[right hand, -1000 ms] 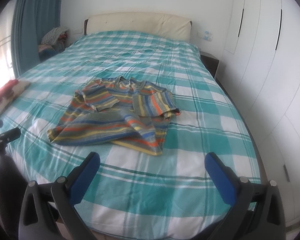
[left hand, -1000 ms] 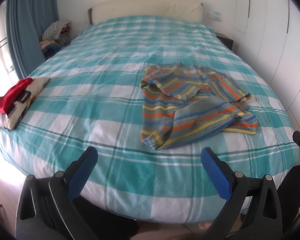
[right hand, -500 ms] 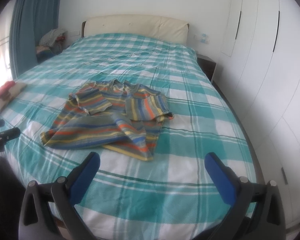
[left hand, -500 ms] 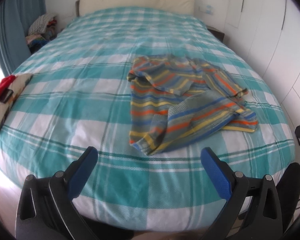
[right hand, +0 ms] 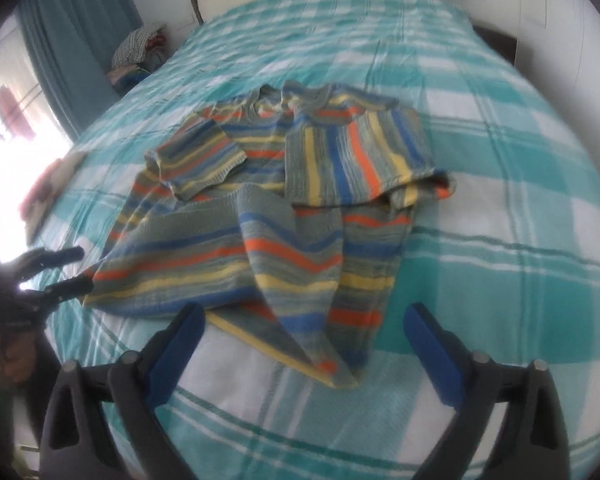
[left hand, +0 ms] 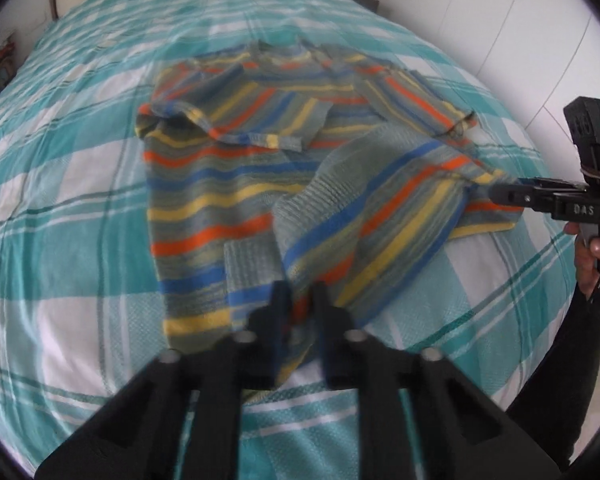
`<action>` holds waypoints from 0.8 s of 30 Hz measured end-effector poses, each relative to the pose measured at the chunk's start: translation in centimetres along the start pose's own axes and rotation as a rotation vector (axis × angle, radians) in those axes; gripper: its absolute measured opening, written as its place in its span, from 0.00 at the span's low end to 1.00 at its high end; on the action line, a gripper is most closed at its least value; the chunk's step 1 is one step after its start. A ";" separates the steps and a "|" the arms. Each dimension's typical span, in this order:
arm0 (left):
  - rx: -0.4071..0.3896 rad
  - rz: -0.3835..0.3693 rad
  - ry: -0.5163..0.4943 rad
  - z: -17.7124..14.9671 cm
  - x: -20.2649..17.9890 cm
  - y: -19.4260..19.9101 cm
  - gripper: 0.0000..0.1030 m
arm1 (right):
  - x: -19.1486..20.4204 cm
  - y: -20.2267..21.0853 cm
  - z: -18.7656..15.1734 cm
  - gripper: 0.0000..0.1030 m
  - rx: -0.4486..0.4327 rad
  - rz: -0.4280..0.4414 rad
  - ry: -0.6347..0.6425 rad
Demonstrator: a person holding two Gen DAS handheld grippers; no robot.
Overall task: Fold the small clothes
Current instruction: 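Grasp the sweater hem with both grippers and pull it to spread the body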
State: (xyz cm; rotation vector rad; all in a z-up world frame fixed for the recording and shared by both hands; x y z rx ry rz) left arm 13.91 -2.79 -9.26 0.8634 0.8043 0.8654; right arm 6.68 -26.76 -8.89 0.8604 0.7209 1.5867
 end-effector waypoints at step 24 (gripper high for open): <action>-0.175 -0.087 0.068 -6.0 4.1 7.8 0.84 | 3.3 8.3 -10.8 0.63 -0.090 -0.048 -0.010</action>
Point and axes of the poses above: each gripper's, at about its wrist camera, not at the fingertips, and y roughly against the way its jaws point, x to its left, z to its top, the point moved 1 cm from there along -y, roughly the way its jaws point, and after that the axes turned 13 degrees about y, right-handed, at the moved point
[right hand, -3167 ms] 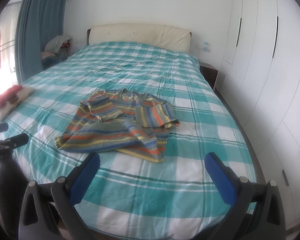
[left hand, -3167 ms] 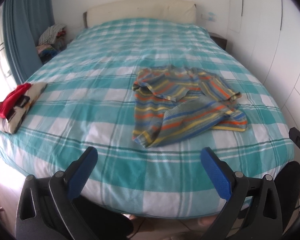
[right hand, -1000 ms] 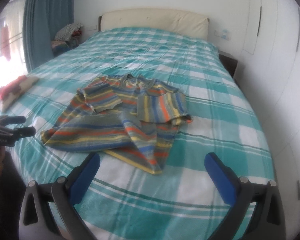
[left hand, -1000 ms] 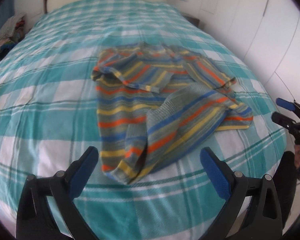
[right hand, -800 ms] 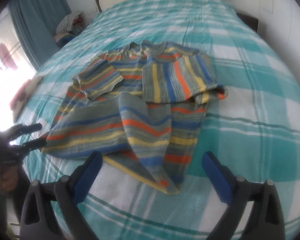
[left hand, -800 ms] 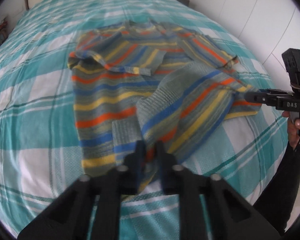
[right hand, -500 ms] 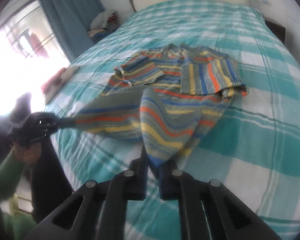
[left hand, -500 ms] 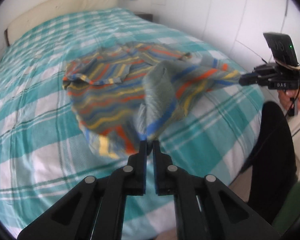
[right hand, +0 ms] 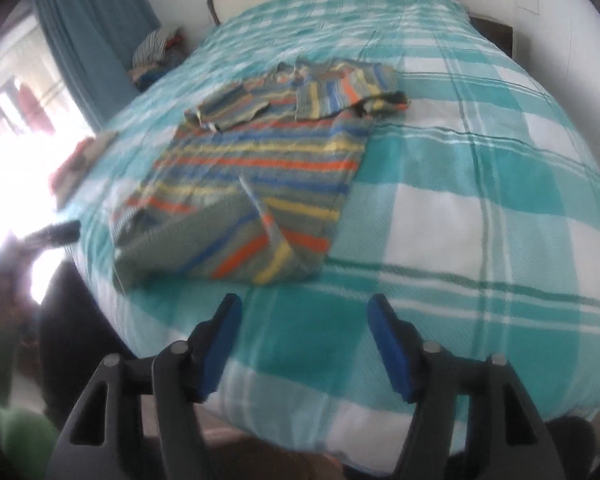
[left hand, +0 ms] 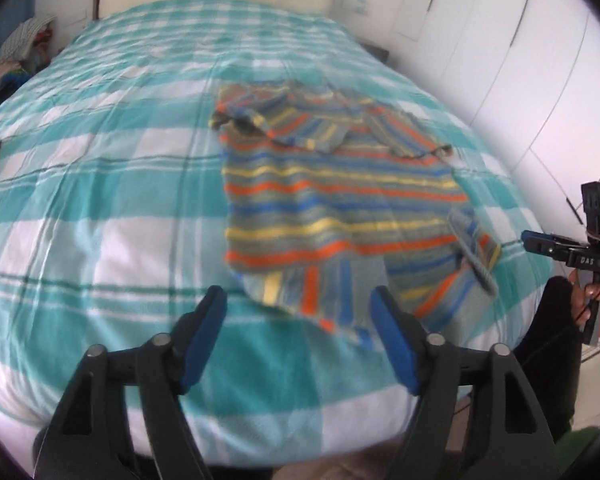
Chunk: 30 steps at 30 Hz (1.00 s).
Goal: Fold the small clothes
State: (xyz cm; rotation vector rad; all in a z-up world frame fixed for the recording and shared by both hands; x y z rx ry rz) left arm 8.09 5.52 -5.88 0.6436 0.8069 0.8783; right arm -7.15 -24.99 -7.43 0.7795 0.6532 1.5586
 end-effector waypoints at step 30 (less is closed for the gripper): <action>0.167 0.120 -0.038 -4.9 3.0 -2.2 0.73 | 4.4 -8.7 6.7 0.23 0.150 0.135 0.309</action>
Point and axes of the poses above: each gripper's, at about its wrist camera, not at the fingertips, and y roughly against the way its jaws point, x to its left, z to its top, the point moved 1 cm from there along -y, roughly the way its jaws point, and after that the axes turned 13 degrees about y, right-handed, at the moved point
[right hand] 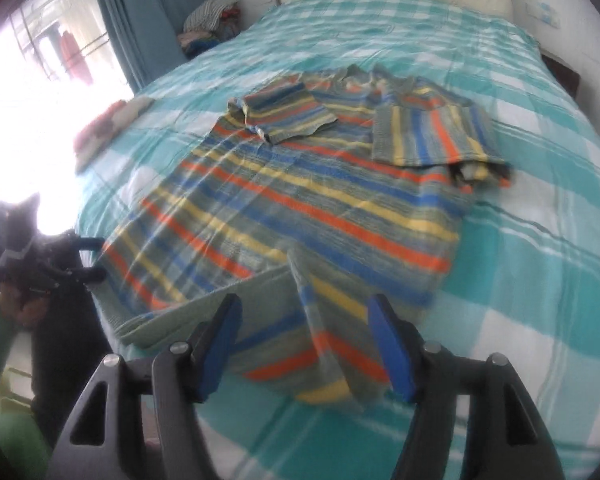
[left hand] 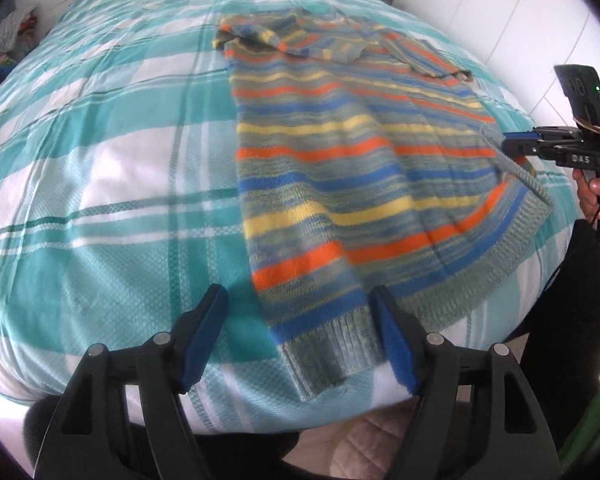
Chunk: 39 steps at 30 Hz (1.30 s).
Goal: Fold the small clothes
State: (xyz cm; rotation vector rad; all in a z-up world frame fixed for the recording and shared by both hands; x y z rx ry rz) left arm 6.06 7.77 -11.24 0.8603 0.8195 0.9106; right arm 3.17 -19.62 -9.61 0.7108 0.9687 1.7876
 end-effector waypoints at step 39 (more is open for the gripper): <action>-0.015 0.161 0.129 -0.8 0.8 2.8 0.03 | 2.6 7.4 -13.9 0.06 -0.041 -0.080 -0.382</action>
Point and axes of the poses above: each gripper's, at about its wrist camera, not at the fingertips, and y roughly against the way its jaws point, x to its left, z to its top, the point moved 1 cm from there along -y, roughly the way its jaws point, and after that the axes turned 13 degrees about y, right-handed, at the moved point
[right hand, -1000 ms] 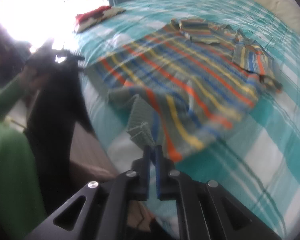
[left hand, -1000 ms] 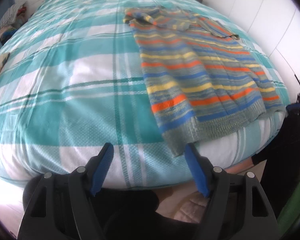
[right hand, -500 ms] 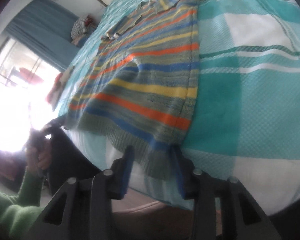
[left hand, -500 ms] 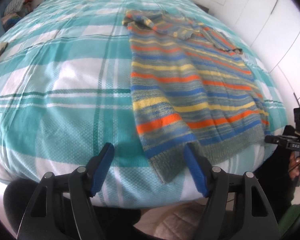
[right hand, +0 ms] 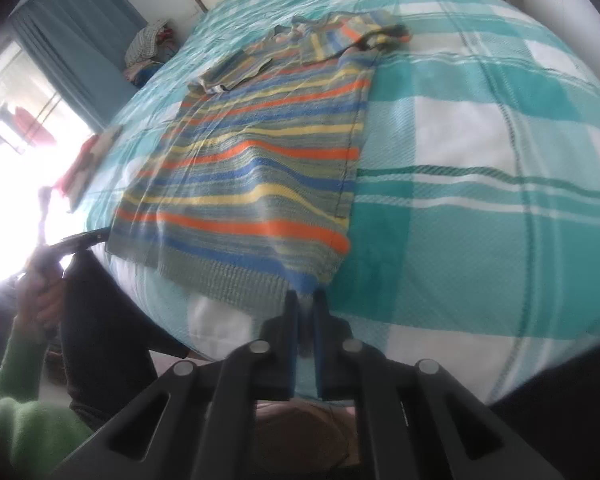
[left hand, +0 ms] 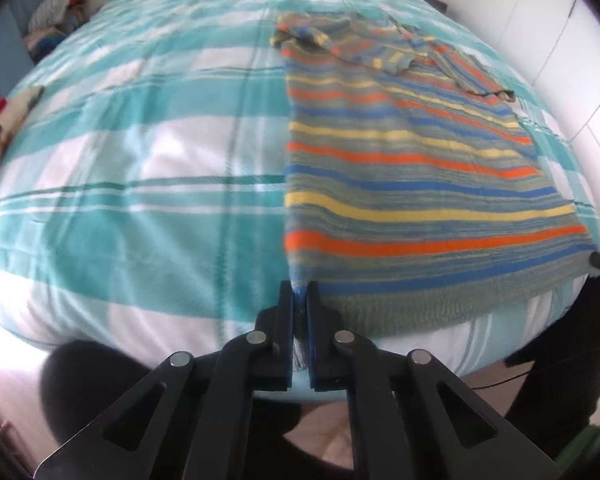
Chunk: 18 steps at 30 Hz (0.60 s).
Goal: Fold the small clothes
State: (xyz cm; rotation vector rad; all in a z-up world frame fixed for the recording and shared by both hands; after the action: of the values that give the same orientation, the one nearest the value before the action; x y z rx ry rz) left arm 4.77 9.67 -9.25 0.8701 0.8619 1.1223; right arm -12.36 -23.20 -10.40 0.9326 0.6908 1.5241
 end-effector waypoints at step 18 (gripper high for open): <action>-0.010 0.142 -0.024 -2.4 -0.6 -3.7 0.11 | -1.0 -5.3 -2.4 0.11 0.125 -0.111 -0.020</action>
State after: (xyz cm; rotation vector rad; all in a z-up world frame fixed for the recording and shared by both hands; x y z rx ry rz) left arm 3.90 8.67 -13.53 0.9462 0.7835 1.2361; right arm -11.69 -23.10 -16.26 0.9853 0.8170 1.3843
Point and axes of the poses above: each gripper's, at about its wrist camera, not at the fingertips, and y roughly against the way its jaws point, x to its left, z to its top, the point moved 1 cm from there along -y, roughly the way its jaws point, and after that the axes turned 13 degrees about y, right-handed, at the moved point
